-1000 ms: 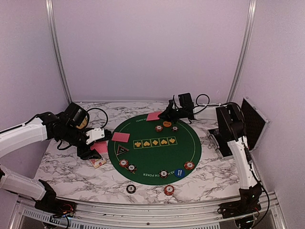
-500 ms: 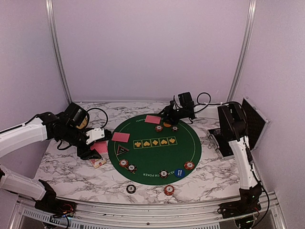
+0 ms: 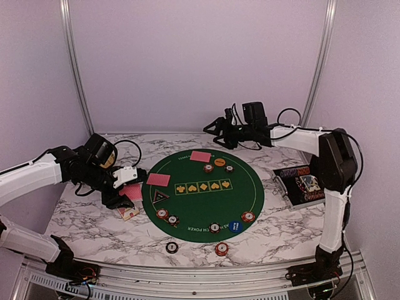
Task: Distribute texas hold em gaming equipment
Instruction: Pick up the poker card from the face-down deck piles.
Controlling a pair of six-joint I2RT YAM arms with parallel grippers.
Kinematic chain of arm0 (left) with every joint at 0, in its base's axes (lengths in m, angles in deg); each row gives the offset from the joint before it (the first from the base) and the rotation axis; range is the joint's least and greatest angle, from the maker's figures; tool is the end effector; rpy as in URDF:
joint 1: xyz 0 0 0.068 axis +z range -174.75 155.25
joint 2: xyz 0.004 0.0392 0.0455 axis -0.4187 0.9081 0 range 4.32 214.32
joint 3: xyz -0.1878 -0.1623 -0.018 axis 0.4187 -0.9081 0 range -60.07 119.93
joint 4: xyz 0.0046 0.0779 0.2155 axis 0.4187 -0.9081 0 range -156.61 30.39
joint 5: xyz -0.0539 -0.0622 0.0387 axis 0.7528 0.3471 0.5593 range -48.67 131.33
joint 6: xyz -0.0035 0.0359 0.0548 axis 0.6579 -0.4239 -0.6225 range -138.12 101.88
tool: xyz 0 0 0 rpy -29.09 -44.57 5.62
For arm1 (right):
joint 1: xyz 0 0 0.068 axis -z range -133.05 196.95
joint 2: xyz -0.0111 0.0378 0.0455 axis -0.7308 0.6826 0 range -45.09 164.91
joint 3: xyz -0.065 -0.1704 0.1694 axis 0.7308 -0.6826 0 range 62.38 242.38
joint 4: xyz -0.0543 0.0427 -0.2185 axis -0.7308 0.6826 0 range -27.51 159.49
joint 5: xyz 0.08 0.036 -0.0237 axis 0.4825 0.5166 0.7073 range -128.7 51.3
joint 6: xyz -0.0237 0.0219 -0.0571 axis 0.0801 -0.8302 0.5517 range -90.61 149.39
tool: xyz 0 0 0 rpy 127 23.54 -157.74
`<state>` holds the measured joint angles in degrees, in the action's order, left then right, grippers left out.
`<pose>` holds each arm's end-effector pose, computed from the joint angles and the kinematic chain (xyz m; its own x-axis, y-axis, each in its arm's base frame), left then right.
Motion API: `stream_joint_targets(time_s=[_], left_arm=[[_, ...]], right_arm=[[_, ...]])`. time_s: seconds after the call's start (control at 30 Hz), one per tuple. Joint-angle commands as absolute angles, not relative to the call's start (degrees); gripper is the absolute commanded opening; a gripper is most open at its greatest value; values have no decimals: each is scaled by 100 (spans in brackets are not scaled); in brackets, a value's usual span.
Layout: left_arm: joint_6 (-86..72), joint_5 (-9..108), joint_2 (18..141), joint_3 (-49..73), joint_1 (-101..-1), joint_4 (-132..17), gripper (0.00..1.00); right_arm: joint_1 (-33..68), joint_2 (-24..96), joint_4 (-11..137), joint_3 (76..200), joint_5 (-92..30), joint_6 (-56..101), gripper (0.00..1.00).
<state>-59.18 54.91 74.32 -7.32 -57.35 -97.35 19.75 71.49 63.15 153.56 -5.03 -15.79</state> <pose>0.1857 -0.1331 0.2315 -0.1017 0.8230 -0.5589 0.9337 0.2728 0.2319 0.3850 0.2301 0.2401 -0.8595 0.2220 -0.4604 -0.3032 0.5038 0.8089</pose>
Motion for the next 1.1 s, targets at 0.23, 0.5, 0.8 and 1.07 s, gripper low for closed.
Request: stream_joint_targets(time_s=[0.23,0.5,0.8,1.07], left_arm=[[-5717,5784,7651,-254,-5718,-9732,16],[-5698,5866,7875,48,-5718,-9736,16],[-5687,5958,8123,275,-5751,-9728,16],[-5692,5954,8239,268,-5795,-9704,16]], right_arm=[[100,6458,4629,13502,253,-2579,85],[-431,6983,3926,13735,486,-3150,85],[-595,7445,3429,14113,564,-3516,85],[-643,7608,3100,14177,598,-3751,85]])
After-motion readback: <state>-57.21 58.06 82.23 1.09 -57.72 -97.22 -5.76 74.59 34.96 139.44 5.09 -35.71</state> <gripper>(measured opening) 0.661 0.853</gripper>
